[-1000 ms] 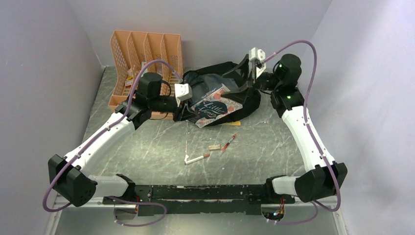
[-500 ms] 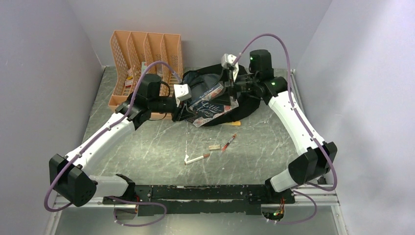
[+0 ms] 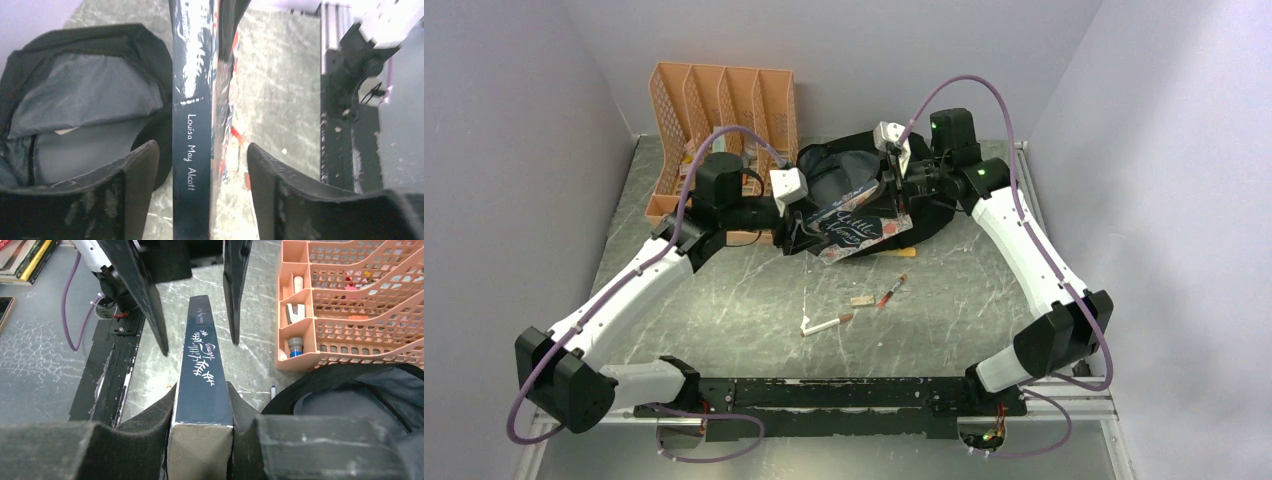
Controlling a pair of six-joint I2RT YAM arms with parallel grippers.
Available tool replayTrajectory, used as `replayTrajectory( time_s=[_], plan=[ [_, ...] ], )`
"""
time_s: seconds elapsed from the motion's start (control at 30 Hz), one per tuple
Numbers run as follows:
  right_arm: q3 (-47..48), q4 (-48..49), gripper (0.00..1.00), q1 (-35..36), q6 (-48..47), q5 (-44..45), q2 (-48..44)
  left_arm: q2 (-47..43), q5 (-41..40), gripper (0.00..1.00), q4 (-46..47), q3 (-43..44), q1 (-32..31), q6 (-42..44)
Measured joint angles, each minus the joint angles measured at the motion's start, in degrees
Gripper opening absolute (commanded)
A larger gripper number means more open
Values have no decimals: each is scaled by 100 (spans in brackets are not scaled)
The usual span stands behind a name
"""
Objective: Pack the student bag
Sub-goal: Pick up the book from the center of the board.
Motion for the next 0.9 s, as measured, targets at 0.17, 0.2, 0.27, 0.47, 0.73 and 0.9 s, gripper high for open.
replayTrajectory(
  time_s=[0.17,0.2,0.27,0.47,0.73,0.9],
  plan=[
    [-509,713,0,-221,400,-162,-417,-348,468,80,621,9,131,-455],
    [-649,1027,0,-302,638,-229,-540,-400,610,80,758,9,175,-555],
    [-1029,1947,0,-487,1325,-367,-826,-479,855,80,1069,-4,280,-782],
    [-2177,5654,0,-824,4280,-721,-1290,-649,1300,80,2035,-179,581,-1510],
    [-2376,8470,0,-748,6566,-916,-1172,-636,1447,77,2946,-498,730,-2315],
    [-2522,9412,0,-723,7447,-625,-1150,-590,1569,62,3698,-734,737,-2881]
  ],
)
